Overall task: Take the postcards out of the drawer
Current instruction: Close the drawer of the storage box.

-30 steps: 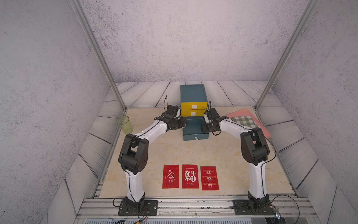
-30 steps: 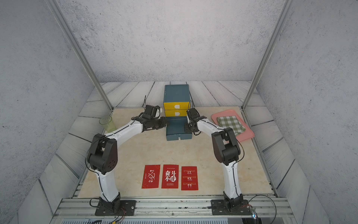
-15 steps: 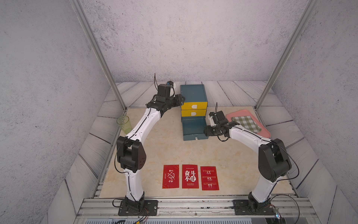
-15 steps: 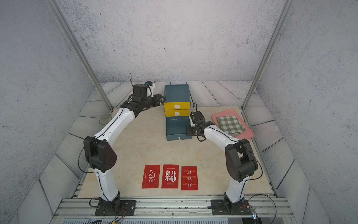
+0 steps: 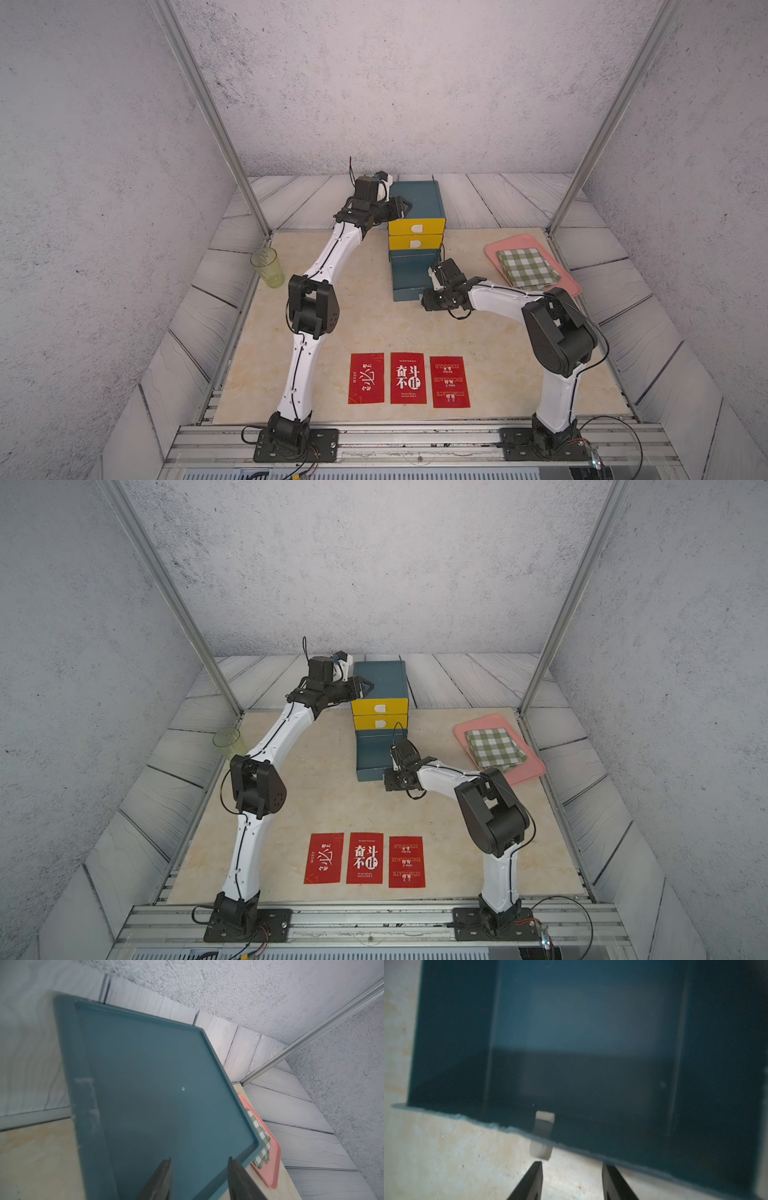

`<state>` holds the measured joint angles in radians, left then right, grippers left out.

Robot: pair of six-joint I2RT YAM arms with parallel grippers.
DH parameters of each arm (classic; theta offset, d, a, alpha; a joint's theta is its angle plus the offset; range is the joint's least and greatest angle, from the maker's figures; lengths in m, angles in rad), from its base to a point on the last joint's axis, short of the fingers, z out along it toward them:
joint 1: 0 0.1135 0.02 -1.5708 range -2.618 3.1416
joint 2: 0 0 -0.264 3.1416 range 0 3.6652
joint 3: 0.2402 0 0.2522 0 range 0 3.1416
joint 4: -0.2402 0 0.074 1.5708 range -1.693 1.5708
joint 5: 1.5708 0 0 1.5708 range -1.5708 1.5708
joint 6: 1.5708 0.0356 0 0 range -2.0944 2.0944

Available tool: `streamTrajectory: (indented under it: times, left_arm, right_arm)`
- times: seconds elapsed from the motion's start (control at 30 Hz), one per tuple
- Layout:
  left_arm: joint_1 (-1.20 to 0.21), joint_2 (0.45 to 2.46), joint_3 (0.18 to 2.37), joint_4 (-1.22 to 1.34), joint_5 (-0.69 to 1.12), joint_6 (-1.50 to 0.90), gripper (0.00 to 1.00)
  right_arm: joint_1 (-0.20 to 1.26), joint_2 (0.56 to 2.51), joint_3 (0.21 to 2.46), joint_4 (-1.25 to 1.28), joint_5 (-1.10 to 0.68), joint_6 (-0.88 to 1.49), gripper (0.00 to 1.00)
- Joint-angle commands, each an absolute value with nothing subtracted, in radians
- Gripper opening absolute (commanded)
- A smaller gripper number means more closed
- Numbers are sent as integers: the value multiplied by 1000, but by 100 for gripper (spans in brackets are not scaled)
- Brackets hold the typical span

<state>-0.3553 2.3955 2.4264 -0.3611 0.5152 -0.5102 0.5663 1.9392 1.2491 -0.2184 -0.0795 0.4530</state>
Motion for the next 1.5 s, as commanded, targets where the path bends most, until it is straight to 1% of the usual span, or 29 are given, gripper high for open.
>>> streamTrajectory:
  times: [0.0,0.17,0.37,0.53,0.67,0.87,1.07,1.27,1.37,1.47]
  left_arm:
    - [-350,2410,2436,-379,554,-532,48]
    - [-350,2406,2405,-367,560,-534,48]
    - [-350,2393,2378,-351,560,-540,48]
    - [-350,2381,2358,-354,563,-541,48]
    - [-350,2349,2299,-328,561,-540,48]
    - [-350,2318,2257,-328,560,-522,48]
    - [-350,2308,2237,-319,569,-532,48]
    - [-350,2286,2204,-323,569,-508,48]
    - [-350,2278,2200,-332,568,-497,48]
    - [-348,2263,2182,-313,565,-501,48]
  right_arm:
    - [565,2003,1323,-162,-65,472,49]
    - [564,2062,1379,-102,-34,492,49]
    - [564,2111,1382,67,12,525,48]
    - [561,2171,1405,195,53,580,48]
    - [545,2215,1437,254,54,648,47]
    - [523,2260,1513,256,34,708,45]
    - [509,2323,1567,317,23,837,43]
    - [503,2394,1640,311,18,887,42]
    - [500,2400,1636,320,4,896,42]
    - [501,2370,1585,341,10,890,42]
